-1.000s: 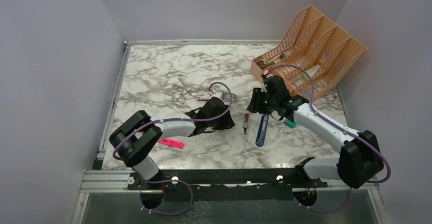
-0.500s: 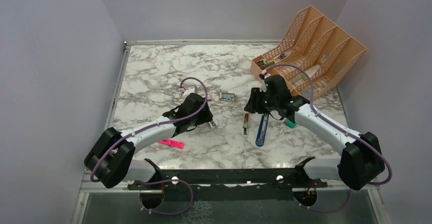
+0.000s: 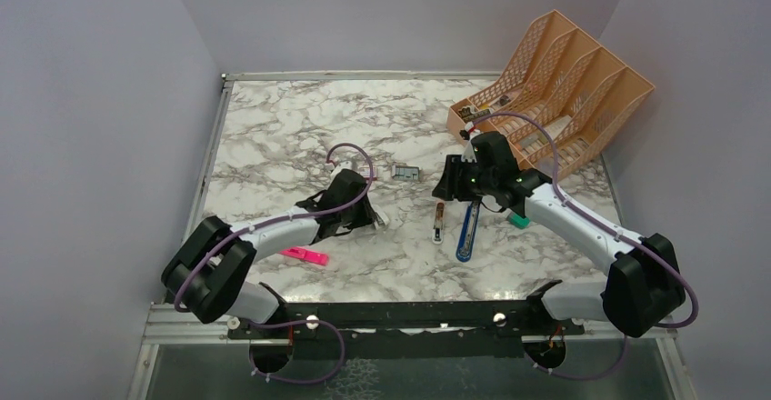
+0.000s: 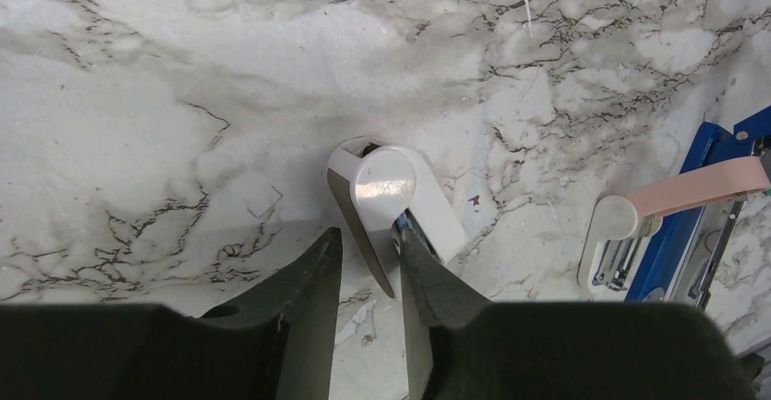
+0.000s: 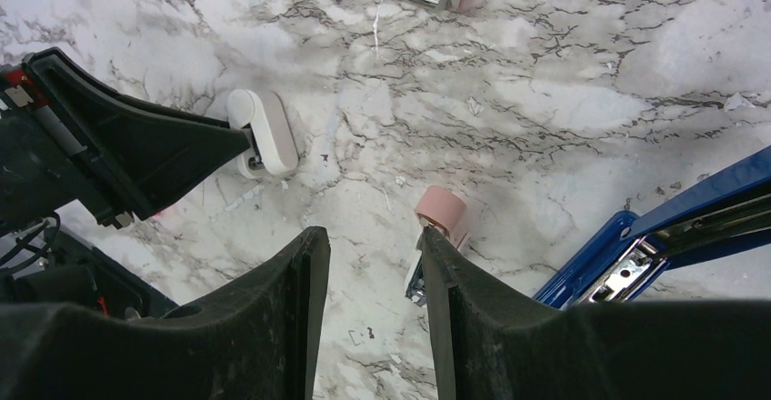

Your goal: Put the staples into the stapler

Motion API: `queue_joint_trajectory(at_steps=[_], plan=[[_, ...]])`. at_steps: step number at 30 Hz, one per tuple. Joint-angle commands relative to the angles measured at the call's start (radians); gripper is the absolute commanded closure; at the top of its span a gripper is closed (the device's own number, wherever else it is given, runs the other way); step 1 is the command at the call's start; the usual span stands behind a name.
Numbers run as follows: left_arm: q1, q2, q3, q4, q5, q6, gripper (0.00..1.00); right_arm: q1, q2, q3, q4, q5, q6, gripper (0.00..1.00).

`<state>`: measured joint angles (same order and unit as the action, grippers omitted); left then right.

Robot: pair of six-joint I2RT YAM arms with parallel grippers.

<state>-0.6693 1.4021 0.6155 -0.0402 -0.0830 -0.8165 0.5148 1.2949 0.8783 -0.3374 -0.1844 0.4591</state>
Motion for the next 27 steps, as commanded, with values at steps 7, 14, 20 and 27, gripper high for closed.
queue_joint_trajectory(at_steps=[7, 14, 20, 27], plan=[[0.008, -0.004, -0.05, 0.048, 0.024, 0.0, 0.86, 0.001, 0.007, 0.028, 0.038, -0.054, -0.017, 0.53], [0.04, -0.064, -0.175, 0.228, 0.159, -0.038, 0.95, 0.058, 0.037, 0.054, 0.031, -0.02, -0.01, 0.53], [0.076, -0.041, -0.235, 0.384, 0.316, -0.074, 0.99, 0.146, 0.087, 0.096, 0.019, 0.043, 0.007, 0.53], [0.106, 0.027, -0.242, 0.515, 0.482, -0.07, 1.0, 0.245, 0.17, 0.145, 0.006, 0.103, 0.03, 0.54]])
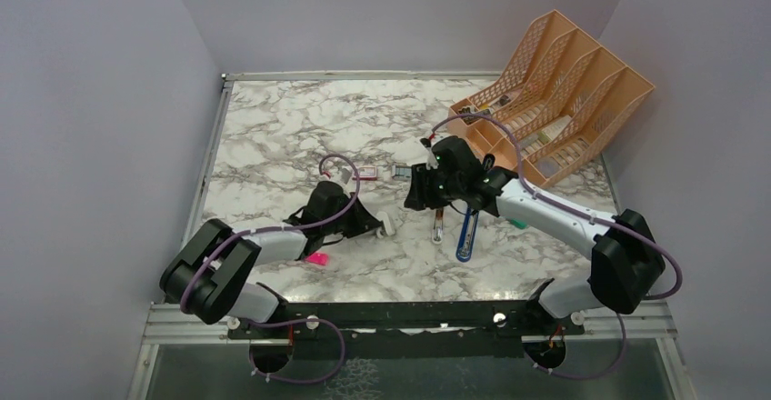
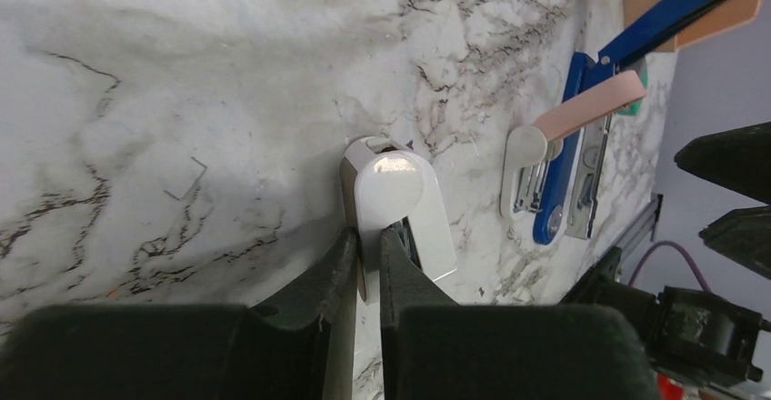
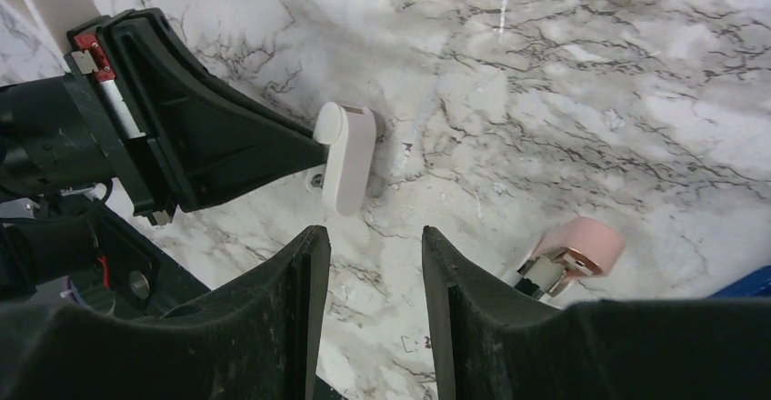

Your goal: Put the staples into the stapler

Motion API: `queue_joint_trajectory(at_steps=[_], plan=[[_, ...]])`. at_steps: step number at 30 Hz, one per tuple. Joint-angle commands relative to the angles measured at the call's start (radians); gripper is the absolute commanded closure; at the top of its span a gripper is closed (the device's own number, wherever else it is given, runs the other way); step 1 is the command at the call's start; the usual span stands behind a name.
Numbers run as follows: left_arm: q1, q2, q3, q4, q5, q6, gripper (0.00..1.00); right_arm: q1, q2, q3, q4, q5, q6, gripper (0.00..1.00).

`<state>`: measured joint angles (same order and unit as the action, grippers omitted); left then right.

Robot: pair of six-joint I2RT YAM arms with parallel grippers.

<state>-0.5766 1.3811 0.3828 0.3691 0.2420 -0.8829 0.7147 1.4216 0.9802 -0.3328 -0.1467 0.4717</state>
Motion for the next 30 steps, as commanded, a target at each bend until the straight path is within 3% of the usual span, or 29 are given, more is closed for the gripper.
queue_joint_trajectory(at_steps=[1, 7, 11, 15, 20, 25, 30], plan=[[0.014, 0.064, -0.002, 0.108, 0.171, 0.003, 1.0, 0.056, 0.054, 0.051, -0.003, 0.076, 0.022, 0.53], [0.026, 0.15, 0.021, 0.112, 0.187, 0.012, 0.96, 0.119, 0.129, 0.093, -0.054, 0.142, 0.062, 0.54], [0.045, 0.173, 0.006, 0.1, 0.142, 0.004, 0.8, 0.141, 0.169, 0.107, -0.087, 0.182, 0.092, 0.53], [0.05, 0.178, 0.024, 0.016, 0.093, 0.042, 0.73, 0.147, 0.183, 0.108, -0.094, 0.179, 0.114, 0.5], [0.051, 0.134, 0.064, -0.175, -0.022, 0.113, 0.72, 0.148, 0.188, 0.11, -0.092, 0.176, 0.121, 0.47], [0.05, 0.058, 0.074, -0.199, 0.023, 0.134, 0.73, 0.152, 0.198, 0.124, -0.094, 0.162, 0.11, 0.47], [0.049, -0.115, 0.119, -0.259, 0.003, 0.127, 0.73, 0.151, 0.203, 0.161, -0.121, 0.206, 0.063, 0.45]])
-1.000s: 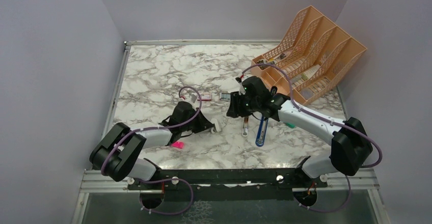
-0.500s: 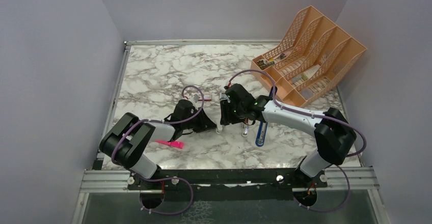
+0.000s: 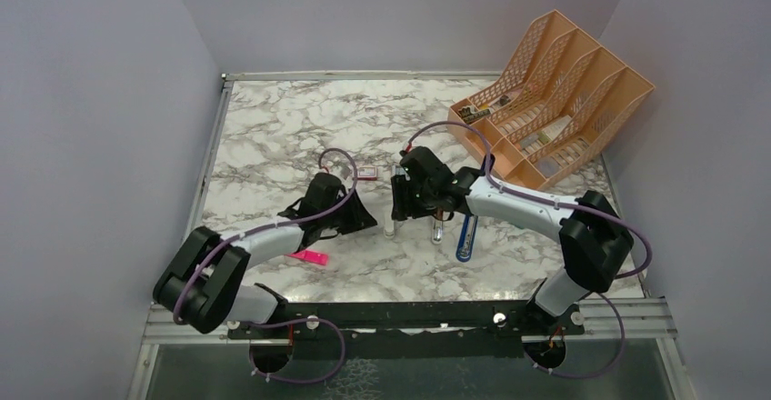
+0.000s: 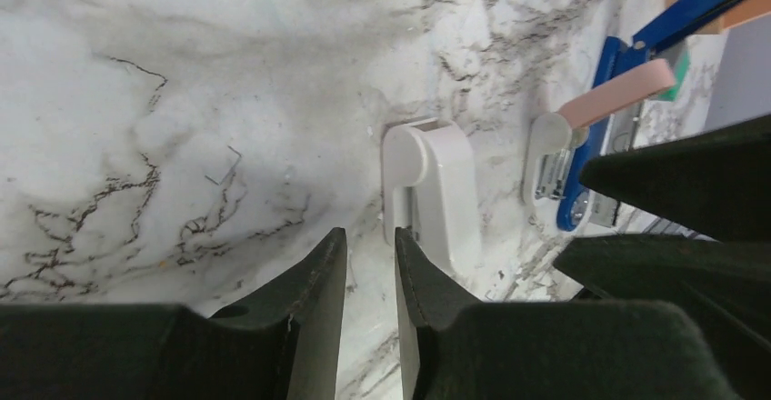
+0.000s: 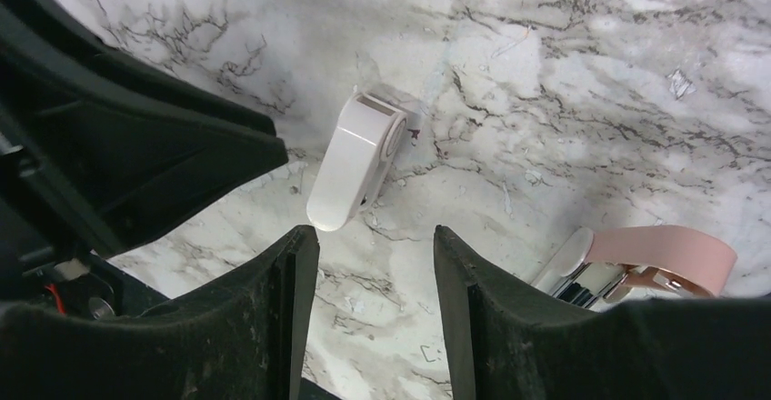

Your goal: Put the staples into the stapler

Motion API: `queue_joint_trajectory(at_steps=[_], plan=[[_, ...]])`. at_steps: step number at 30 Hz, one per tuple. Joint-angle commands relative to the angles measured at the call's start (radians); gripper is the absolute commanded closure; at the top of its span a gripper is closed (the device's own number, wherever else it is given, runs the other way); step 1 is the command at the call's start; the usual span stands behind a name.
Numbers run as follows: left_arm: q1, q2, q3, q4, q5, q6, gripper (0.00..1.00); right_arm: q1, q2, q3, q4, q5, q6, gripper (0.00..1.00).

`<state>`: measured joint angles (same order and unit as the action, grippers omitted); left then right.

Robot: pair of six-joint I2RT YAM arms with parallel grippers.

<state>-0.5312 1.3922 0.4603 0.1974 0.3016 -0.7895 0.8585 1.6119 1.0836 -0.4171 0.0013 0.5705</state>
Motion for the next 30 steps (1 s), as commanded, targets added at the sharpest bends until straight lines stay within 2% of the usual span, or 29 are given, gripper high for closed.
queue_joint_trajectory(at_steps=[1, 7, 9, 13, 17, 23, 26, 30], plan=[[0.004, -0.157, 0.05, -0.107, -0.088, 0.038, 0.73, 0.008, 0.016, 0.066, -0.04, 0.068, -0.045, 0.45], [0.004, -0.245, 0.027, -0.155, -0.223, 0.024, 0.68, 0.011, 0.06, 0.102, -0.041, 0.047, -0.01, 0.45], [0.004, -0.265, 0.01, -0.155, -0.253, 0.005, 0.64, 0.031, 0.069, 0.106, -0.051, 0.088, 0.03, 0.45], [0.004, -0.317, -0.033, -0.134, -0.294, -0.015, 0.49, 0.066, 0.086, 0.119, -0.126, 0.196, 0.154, 0.39], [0.004, -0.345, -0.06, -0.124, -0.336, -0.007, 0.33, 0.099, 0.074, 0.081, -0.11, 0.225, 0.241, 0.34], [0.004, -0.308, -0.069, -0.083, -0.312, 0.014, 0.19, 0.128, 0.111, 0.099, -0.112, 0.215, 0.269, 0.33], [0.004, -0.288, -0.068, -0.072, -0.304, 0.009, 0.03, 0.128, 0.146, 0.117, -0.123, 0.207, 0.28, 0.35], [0.004, -0.285, -0.068, -0.087, -0.317, 0.013, 0.02, 0.128, 0.171, 0.116, -0.104, 0.184, 0.288, 0.42]])
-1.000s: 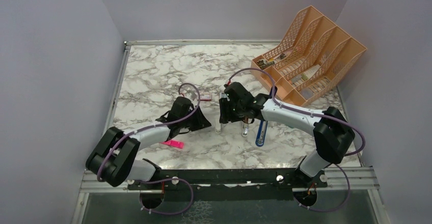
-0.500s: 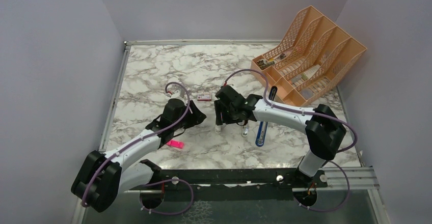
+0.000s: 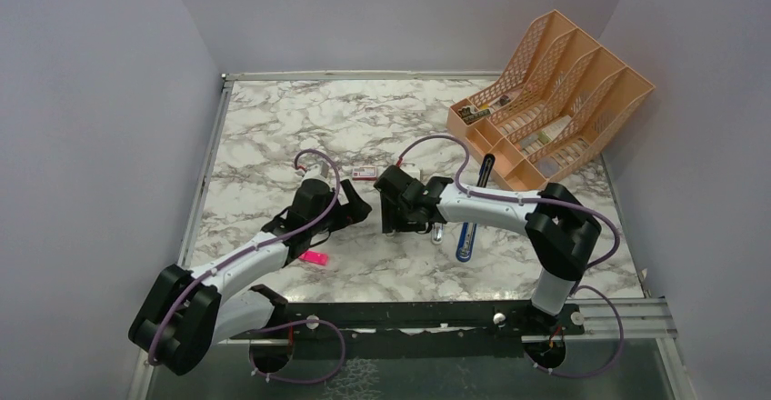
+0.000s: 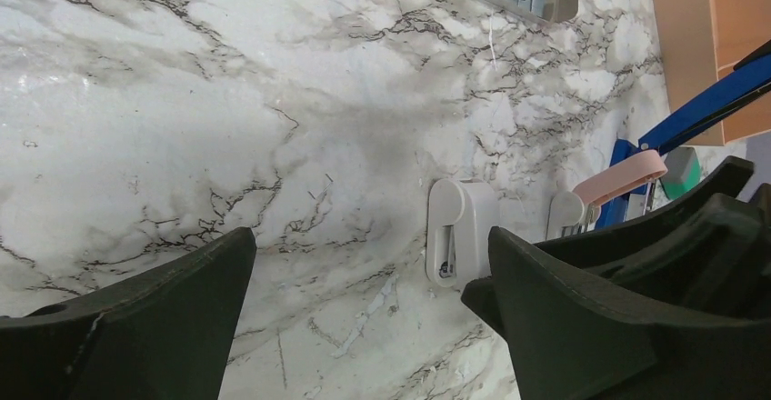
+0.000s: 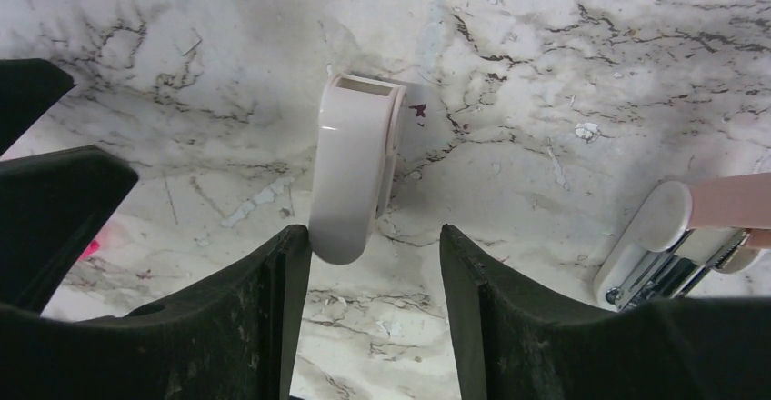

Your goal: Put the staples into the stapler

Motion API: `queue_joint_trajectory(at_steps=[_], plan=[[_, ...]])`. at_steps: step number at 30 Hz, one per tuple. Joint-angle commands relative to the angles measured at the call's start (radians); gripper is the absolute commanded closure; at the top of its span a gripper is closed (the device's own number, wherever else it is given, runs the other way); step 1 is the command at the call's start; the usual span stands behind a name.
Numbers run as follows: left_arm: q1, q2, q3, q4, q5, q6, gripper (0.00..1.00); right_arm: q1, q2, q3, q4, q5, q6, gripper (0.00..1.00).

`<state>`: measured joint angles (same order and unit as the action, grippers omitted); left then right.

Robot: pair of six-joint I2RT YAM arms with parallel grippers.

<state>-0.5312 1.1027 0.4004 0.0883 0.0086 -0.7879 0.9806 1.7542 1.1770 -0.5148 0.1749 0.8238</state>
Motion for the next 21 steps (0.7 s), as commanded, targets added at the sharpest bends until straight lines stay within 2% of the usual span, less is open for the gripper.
queue_joint_trajectory(at_steps=[1, 5, 10, 15, 19, 21], plan=[[0.004, 0.005, -0.009, 0.02, -0.024, 0.015, 0.04, 0.005, 0.031, 0.021, -0.002, 0.008, 0.036, 0.44], [0.004, 0.023, -0.029, 0.095, 0.066, 0.045, 0.14, 0.006, 0.04, 0.026, 0.008, 0.007, 0.033, 0.53], [0.004, 0.091, -0.035, 0.174, 0.168, 0.043, 0.35, 0.005, 0.047, 0.036, 0.002, 0.007, 0.029, 0.65], [0.002, 0.18, -0.029, 0.234, 0.301, 0.04, 0.46, 0.006, 0.024, 0.026, 0.006, 0.011, 0.026, 0.77], [0.0, 0.247, -0.031, 0.285, 0.375, 0.026, 0.56, 0.005, 0.005, 0.022, 0.013, -0.007, 0.023, 0.82], [0.0, 0.275, -0.027, 0.303, 0.394, 0.012, 0.57, 0.006, -0.002, 0.016, 0.022, -0.02, 0.028, 0.83]])
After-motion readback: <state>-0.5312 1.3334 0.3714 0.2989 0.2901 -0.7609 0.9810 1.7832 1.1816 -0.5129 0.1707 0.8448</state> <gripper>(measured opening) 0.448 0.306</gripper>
